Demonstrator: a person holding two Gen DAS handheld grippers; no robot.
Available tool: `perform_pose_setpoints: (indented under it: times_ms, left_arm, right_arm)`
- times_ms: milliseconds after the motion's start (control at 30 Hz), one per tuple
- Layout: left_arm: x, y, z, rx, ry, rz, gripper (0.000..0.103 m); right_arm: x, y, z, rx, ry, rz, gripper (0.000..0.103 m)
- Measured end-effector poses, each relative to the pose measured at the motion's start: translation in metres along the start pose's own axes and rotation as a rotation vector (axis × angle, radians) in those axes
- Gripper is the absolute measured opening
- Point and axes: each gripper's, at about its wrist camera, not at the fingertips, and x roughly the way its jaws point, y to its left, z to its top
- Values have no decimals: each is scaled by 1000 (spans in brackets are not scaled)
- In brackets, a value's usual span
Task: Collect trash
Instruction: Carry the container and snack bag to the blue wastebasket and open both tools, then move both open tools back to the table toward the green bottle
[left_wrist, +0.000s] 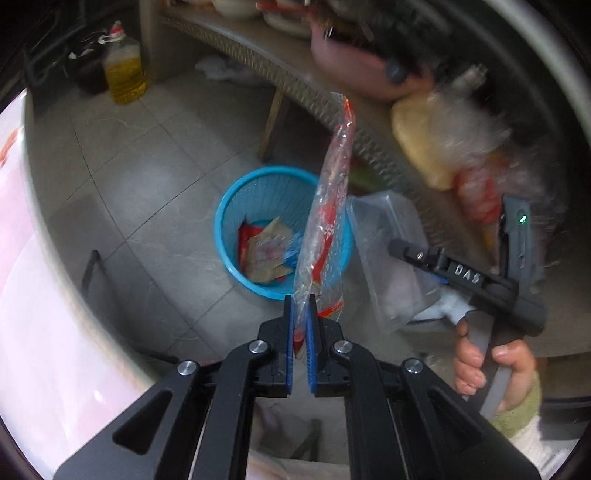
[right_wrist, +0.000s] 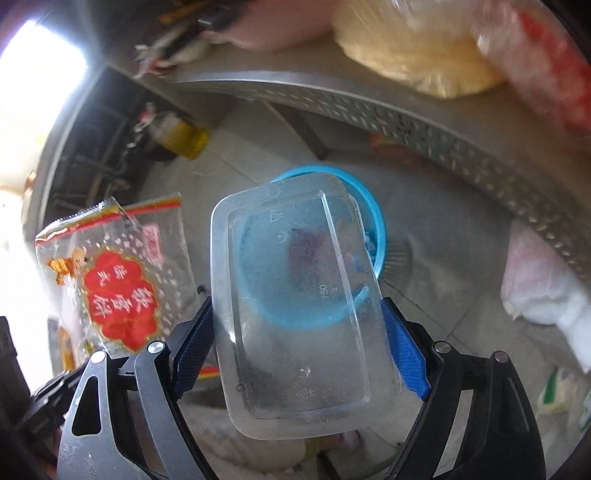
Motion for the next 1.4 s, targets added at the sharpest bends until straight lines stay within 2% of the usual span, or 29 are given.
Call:
perform_pose_setpoints:
  times_ms: [133,167,200,267,300,367,467,567,733,900,1067,1267,1400]
  left_arm:
    - [38,-7,30,55,57,109,6]
    - [45,-9,35,58,55,112,6]
    - [52,-11,41,60,51,97,10]
    - [63,-13,47,71,64,116,28]
    - [66,-13,49,69,68,123,33]
    - [68,-15,51,55,58,107,37]
    - [58,-13,45,56,34,101,43]
    - [42,-10,37,30,4,98,44]
    - [-5,-1,22,-30,-96,56,47]
    - [-62,3,-13,-60,-231,-2,50]
    - [-114,8,-67,-68,-356,-46,56]
    - [-162,22,-143,-75,-489,-20,63]
    - [-188,49,-200,-167,-583,12,63]
  right_arm:
    - [34,6,20,23,-3,-36,84]
    - [44,8,25,26,-8,-30,85]
    - [54,10,29,27,-15,-31,86]
    - [77,13,35,10,-12,-82,87]
    - [87,12,34,17,-2,-122,87]
    - [94,9,32,42,10,-141,87]
    - [86,4,20,55,-20,-134,88]
    - [70,-4,7,52,-55,-135,88]
    - [42,-11,-12,56,-101,-126,88]
    - [16,-3,-26,-13,-130,-119,88]
    - [-18,18,-41,-86,-151,-70,88]
    - [-69,70,-53,-245,-197,51,88]
    - [-87,120,-63,-385,-192,150,88]
